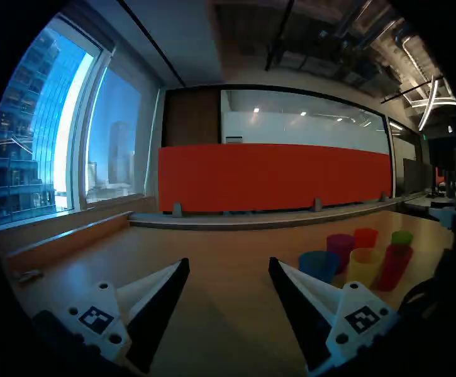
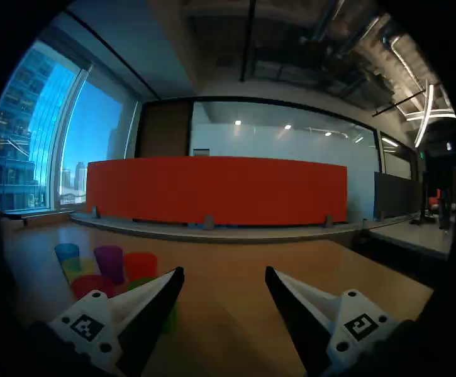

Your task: Pour water

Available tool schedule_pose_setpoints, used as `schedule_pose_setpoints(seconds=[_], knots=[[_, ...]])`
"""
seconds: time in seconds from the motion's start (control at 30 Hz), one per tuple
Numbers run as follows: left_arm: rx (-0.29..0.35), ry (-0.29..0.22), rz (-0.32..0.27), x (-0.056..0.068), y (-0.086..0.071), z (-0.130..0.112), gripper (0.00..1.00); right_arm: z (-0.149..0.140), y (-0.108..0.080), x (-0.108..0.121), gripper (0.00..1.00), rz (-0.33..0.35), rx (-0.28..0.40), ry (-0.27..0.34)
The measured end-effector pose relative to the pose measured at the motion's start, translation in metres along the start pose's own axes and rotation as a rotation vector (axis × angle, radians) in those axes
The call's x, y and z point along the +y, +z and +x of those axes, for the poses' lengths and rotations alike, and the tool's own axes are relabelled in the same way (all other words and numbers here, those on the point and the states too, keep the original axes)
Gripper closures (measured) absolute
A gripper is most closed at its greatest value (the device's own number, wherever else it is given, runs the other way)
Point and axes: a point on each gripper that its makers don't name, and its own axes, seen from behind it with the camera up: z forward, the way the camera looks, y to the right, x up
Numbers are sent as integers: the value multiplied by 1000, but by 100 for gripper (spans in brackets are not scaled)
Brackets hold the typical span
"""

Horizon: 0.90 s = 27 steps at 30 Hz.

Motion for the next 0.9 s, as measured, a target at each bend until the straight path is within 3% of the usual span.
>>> schedule_pose_setpoints(seconds=[0.33, 0.6, 0.9], knots=[[-22, 7, -30, 4, 4, 32, 6, 38, 4, -8, 0, 25, -18, -8], [-38, -14, -48, 4, 9, 71, 6, 70, 8, -12, 0, 57, -49, -15], [-13, 3, -68, 2, 16, 125, 6, 121, 18, -14, 0, 82, -36, -12]])
